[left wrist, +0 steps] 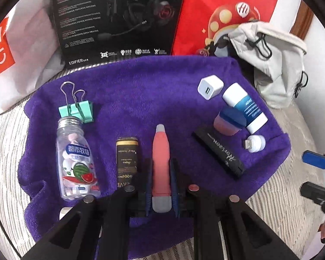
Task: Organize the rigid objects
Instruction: 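Open the left gripper to release the pink tube and withdraw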
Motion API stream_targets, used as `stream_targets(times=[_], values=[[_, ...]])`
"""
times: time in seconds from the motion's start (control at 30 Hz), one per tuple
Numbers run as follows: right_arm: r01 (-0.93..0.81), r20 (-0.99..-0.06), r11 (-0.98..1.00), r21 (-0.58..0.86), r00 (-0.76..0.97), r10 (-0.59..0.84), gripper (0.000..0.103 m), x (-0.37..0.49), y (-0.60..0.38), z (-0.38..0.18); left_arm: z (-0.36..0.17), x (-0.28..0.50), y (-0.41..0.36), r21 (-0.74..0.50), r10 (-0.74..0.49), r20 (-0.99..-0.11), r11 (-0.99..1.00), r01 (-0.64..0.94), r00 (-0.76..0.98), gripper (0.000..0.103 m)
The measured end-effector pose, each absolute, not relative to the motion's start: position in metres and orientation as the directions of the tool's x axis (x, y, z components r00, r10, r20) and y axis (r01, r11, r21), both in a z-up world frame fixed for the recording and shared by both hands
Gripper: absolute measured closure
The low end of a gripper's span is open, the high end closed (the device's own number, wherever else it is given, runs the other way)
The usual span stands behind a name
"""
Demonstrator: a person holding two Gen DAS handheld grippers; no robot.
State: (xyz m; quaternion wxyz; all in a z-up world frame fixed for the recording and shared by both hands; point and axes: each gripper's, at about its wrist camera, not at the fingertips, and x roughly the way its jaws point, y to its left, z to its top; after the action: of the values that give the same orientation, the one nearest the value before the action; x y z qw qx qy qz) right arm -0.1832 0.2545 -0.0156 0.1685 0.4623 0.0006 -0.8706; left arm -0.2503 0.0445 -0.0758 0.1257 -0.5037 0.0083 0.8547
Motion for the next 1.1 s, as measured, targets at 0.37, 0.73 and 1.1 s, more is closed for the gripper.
stream_targets(times=[0.37, 0.73, 1.1], values=[[0.228, -0.783, -0.932, 0.282, -0.506, -0.361, 0.042, -0.155, 0.272, -0.018, -0.076, -0.249, 0.054, -0.044, 0.153, -0.875, -0.970, -0.239, -0.459, 0.088], [0.179, -0.779, -0.934, 0.311, -0.514, -0.358, 0.042, -0.140, 0.288, -0.013, -0.069, -0.239, 0.073, -0.028, 0.159, -0.869, -0.961, -0.274, -0.468, 0.063], [0.141, -0.768, -0.946, 0.291, -0.556, -0.319, 0.041, -0.119, 0.287, -0.001, -0.041, -0.197, 0.065, -0.047, 0.185, -0.822, -0.965, -0.259, -0.539, 0.049]])
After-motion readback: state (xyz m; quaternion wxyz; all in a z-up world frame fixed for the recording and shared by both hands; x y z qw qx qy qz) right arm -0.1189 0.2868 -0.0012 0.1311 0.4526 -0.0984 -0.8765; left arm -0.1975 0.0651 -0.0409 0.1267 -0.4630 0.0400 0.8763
